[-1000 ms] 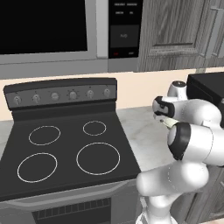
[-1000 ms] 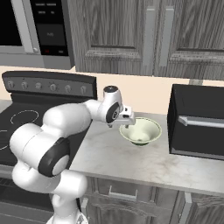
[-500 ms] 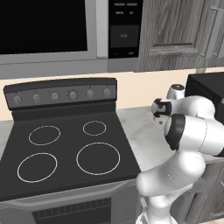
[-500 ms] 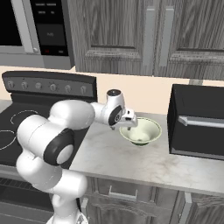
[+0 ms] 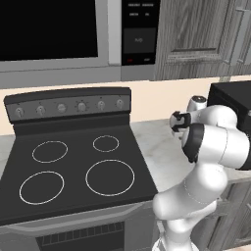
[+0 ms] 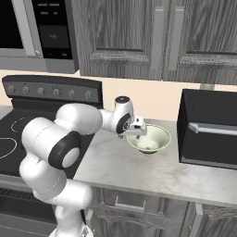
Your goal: Pick the cup and bowl from the counter and place them on the counter next to the sink.
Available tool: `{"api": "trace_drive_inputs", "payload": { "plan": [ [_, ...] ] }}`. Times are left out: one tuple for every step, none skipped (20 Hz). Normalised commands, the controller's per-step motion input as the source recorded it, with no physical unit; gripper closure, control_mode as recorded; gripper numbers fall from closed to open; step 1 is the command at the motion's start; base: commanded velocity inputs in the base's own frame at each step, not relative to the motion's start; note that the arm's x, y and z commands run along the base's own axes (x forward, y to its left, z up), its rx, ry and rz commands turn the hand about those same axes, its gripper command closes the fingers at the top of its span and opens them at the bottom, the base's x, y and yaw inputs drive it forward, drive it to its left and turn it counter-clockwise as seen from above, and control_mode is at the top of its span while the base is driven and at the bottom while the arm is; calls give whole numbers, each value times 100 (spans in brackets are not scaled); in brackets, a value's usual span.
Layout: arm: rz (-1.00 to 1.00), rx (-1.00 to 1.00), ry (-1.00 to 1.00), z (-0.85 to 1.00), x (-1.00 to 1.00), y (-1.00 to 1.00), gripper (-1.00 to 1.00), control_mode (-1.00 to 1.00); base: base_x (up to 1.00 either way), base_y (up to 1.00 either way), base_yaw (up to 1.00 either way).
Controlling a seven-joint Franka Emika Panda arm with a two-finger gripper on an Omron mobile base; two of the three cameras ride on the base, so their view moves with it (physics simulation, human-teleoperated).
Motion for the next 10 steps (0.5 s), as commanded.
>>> {"api": "trace_drive_inputs", "payload": {
  "plan": [
    [0, 0, 0, -23, 1, 0, -100, -100, 0, 0, 0],
    [0, 0, 0, -27, 2, 0, -100, -100, 0, 0, 0],
    [0, 0, 0, -26, 2, 0, -100, -100, 0, 0, 0],
    [0, 0, 0, -26, 0, 0, -100, -100, 0, 0, 0],
    [0, 0, 0, -24, 0, 0, -100, -100, 0, 0, 0],
    [0, 0, 0, -17, 0, 0, -100, -100, 0, 0, 0],
    [0, 0, -1, -11, 0, 0, -100, -100, 0, 0, 0],
    [0, 0, -1, -5, 0, 0, -100, -100, 0, 0, 0],
    [0, 0, -2, -4, 0, 0, -100, -100, 0, 0, 0],
    [0, 0, -3, -2, 0, 0, -100, -100, 0, 0, 0]
  ]
}}
